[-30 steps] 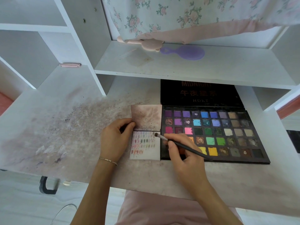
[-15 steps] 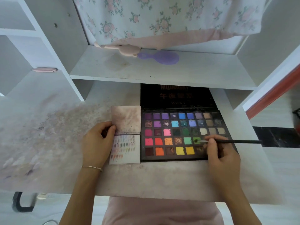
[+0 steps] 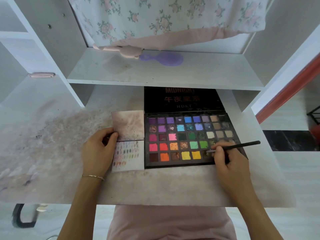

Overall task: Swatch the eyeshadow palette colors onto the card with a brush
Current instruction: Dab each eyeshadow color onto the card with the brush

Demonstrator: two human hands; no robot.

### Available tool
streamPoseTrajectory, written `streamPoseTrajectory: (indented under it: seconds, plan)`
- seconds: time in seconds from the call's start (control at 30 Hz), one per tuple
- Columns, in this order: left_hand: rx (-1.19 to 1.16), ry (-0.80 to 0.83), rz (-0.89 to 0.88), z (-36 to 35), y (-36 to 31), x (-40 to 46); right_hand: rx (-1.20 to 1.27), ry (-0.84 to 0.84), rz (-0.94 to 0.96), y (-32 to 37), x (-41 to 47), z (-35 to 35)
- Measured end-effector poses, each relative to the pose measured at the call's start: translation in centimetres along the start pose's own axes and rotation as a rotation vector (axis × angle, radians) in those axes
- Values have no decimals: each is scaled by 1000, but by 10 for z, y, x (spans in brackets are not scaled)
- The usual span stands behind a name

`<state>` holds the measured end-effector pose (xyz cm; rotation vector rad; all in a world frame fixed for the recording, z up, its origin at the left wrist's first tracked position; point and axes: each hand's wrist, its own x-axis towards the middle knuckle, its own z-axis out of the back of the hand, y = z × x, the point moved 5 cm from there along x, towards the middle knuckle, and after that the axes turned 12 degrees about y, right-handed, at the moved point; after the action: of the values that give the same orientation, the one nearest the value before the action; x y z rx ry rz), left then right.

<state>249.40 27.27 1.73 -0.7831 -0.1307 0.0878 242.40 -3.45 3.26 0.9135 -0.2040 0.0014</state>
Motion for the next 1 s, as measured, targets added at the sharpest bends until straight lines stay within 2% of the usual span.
streamPoseTrajectory:
  seconds: [0.63, 1.0]
  plan:
    - [-8, 1, -1, 1, 0, -2, 30, 23, -18, 0, 1, -2]
    - [-12, 9, -5, 0, 1, -2, 35, -18, -17, 3, 0, 1]
